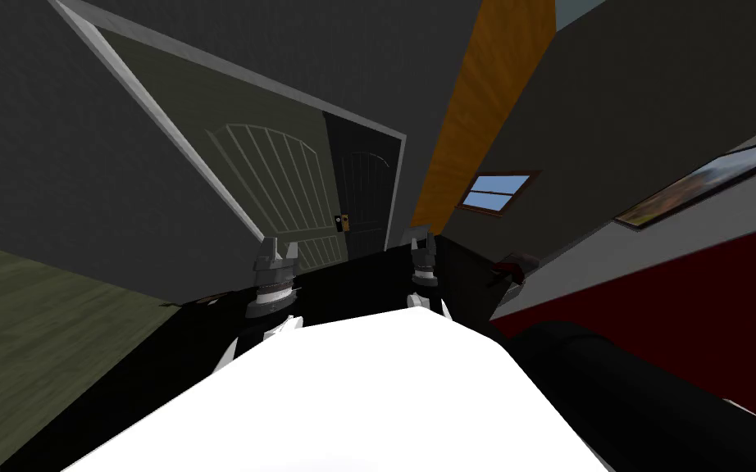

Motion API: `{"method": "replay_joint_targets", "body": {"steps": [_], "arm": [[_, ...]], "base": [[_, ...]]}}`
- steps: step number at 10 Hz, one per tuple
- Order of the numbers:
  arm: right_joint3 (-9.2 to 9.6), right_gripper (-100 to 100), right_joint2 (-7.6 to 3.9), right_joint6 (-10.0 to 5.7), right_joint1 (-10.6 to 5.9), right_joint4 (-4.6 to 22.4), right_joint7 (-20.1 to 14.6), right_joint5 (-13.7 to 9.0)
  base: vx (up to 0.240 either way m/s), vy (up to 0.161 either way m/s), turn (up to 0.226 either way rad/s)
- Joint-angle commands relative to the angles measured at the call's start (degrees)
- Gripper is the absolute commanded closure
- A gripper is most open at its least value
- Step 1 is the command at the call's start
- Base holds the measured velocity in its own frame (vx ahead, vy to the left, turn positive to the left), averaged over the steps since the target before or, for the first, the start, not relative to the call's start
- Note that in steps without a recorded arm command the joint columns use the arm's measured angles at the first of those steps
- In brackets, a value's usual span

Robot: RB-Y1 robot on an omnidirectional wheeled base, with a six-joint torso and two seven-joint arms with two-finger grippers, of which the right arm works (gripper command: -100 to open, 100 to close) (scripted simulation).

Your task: Pull the door open

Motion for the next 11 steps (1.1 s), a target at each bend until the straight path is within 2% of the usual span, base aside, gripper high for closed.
{"method": "replay_joint_targets", "body": {"steps": [1, 5, 6, 11], "arm": [[-0.07, -100, -0.66, 0.24, -0.92, 1.59, 0.03, -0.24], [-0.24, -100, -2.13, 0.9, -3.38, 5.86, 0.1, -0.88], [-0.31, -100, -2.69, 1.16, -4.4, 7.62, 0.13, -1.14], [-0.54, -100, -4.16, 2.03, -7.67, 13.27, 0.23, -1.99]], "base": [[0.041, -0.081, 0.078], [0.104, 0.072, 0.031], [0.11, 0.056, 0.063], [0.099, 0.037, 0.044]]}}
